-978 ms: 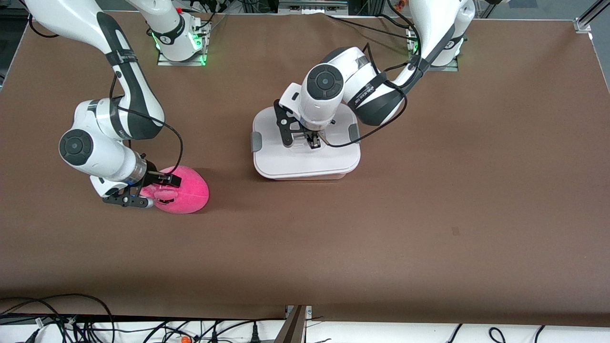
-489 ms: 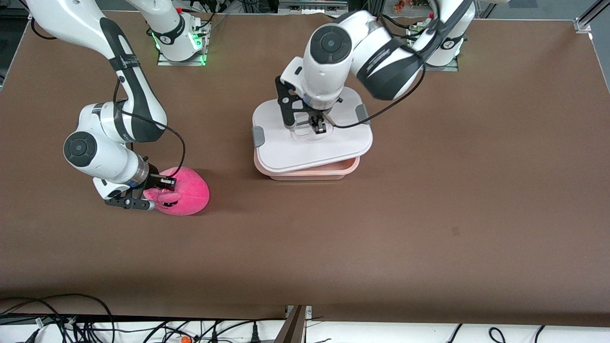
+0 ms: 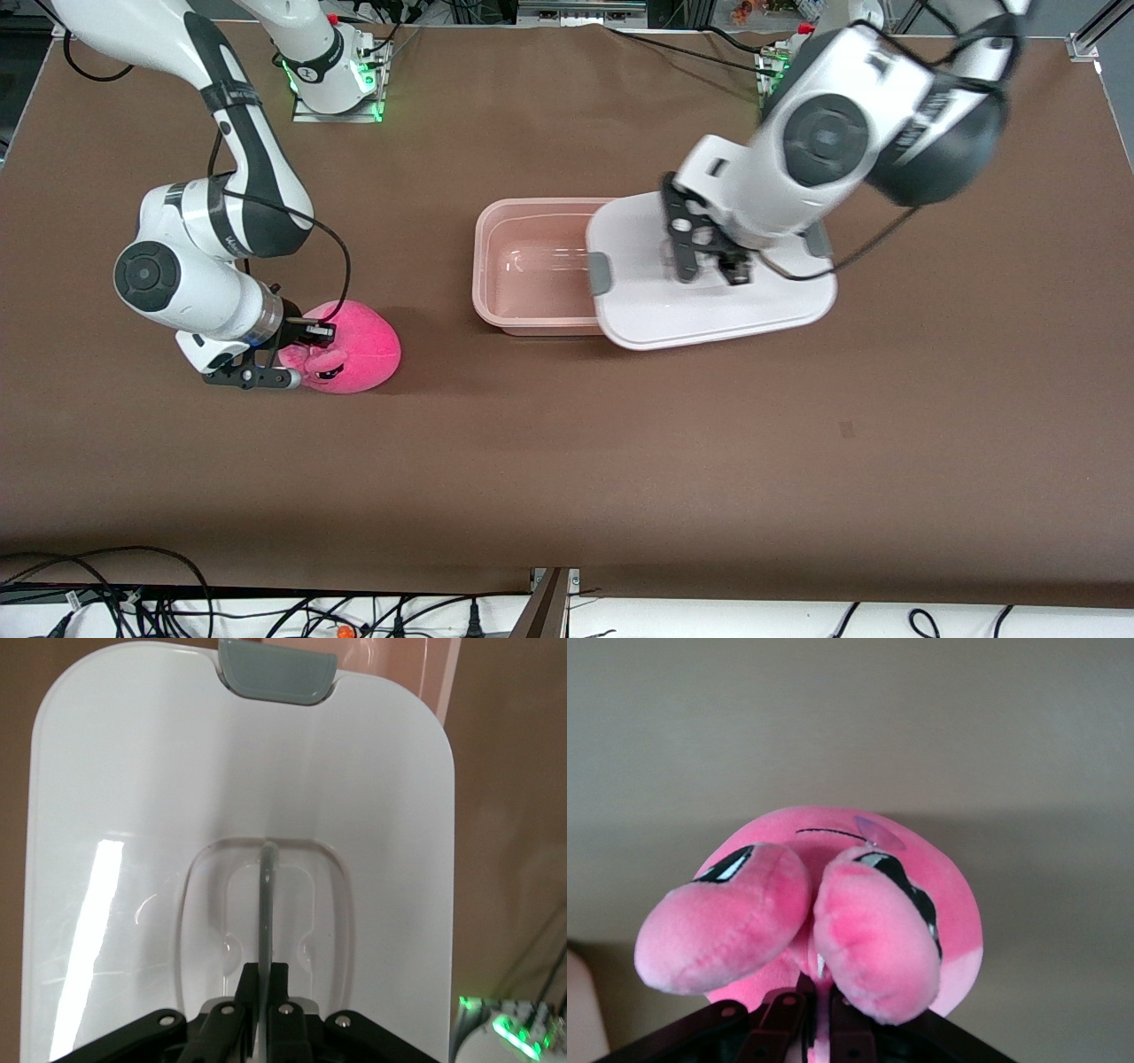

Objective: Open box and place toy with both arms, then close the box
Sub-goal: 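Lift the white lid off with the left gripper while the right gripper grasps the toy, then lower the pink toy into the pink box with the right gripper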

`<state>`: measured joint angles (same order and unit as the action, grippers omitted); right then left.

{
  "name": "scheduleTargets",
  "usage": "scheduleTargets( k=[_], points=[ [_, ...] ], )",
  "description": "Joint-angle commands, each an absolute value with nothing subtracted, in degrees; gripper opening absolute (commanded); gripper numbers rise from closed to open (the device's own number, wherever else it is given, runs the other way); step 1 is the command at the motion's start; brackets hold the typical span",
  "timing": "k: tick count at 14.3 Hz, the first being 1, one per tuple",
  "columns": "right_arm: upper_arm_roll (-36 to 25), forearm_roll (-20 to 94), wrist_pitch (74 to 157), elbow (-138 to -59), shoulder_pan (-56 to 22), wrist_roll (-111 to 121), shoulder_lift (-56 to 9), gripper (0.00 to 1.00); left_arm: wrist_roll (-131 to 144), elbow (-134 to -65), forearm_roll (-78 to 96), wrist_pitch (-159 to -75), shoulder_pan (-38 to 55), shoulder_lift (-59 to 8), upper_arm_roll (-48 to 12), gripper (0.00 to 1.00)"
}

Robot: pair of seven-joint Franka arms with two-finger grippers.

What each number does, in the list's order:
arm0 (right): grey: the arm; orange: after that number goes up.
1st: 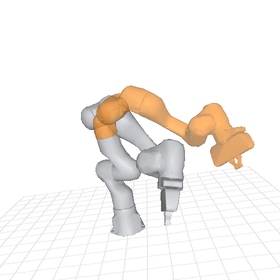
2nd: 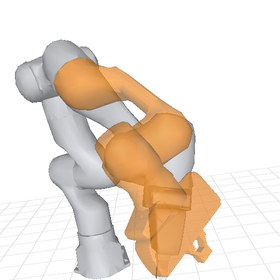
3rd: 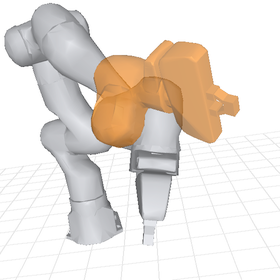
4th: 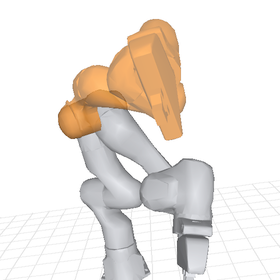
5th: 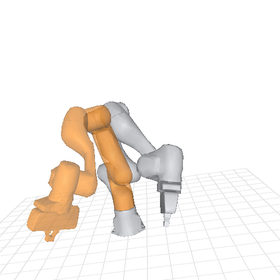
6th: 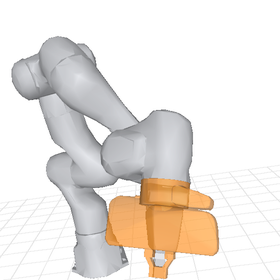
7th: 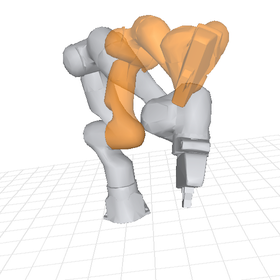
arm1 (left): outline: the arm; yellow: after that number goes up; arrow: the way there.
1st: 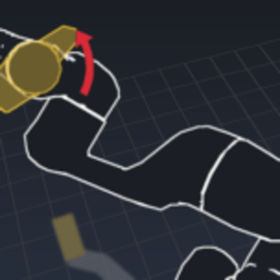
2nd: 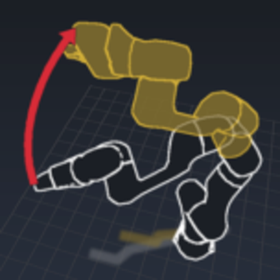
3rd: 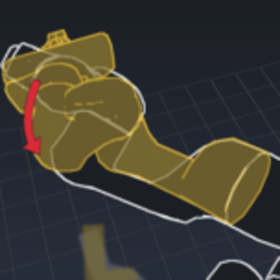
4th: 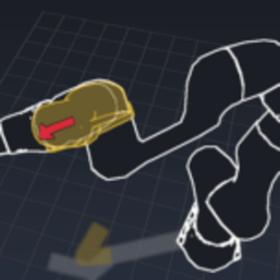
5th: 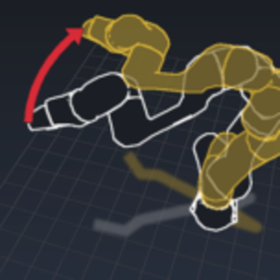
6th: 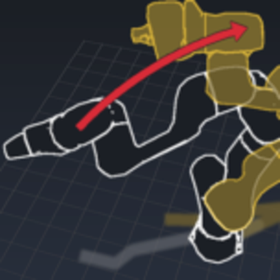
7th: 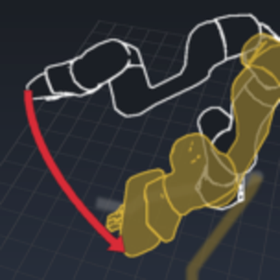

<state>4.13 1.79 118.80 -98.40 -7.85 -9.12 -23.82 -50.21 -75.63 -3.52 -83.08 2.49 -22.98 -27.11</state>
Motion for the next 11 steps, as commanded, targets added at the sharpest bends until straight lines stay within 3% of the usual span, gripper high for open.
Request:
scheduleTargets(
  k=[1, 5, 8, 11],
  points=[
    [7.8, 0.44, 111.05, -94.77, -8.61, 2.5, -21.53, 0.0, -59.55, -71.81, -2.81, -74.82, -3.23, -22.5, -27.33, 0.0],
    [17.11, 0.36, 96.79, -82.03, -8.7, 5.97, -21.45, 0.0, -74.32, -71.81, -3.16, -71.98, -10.71, -22.59, -27.16, 0.0],
    [26.33, -2.8, 94.92, -80.42, -8.7, 7.99, -21.36, 0.0, -80.76, -71.81, -3.16, -72.07, -14.4, -23.46, -26.98, 0.0],
    [35.49, -12.79, 95.62, -80.33, -10.27, 9.05, -21.01, 0.0, -81.56, -71.89, -2.99, -72.24, -14.77, -23.91, -26.98, 0.0]
  ],
)
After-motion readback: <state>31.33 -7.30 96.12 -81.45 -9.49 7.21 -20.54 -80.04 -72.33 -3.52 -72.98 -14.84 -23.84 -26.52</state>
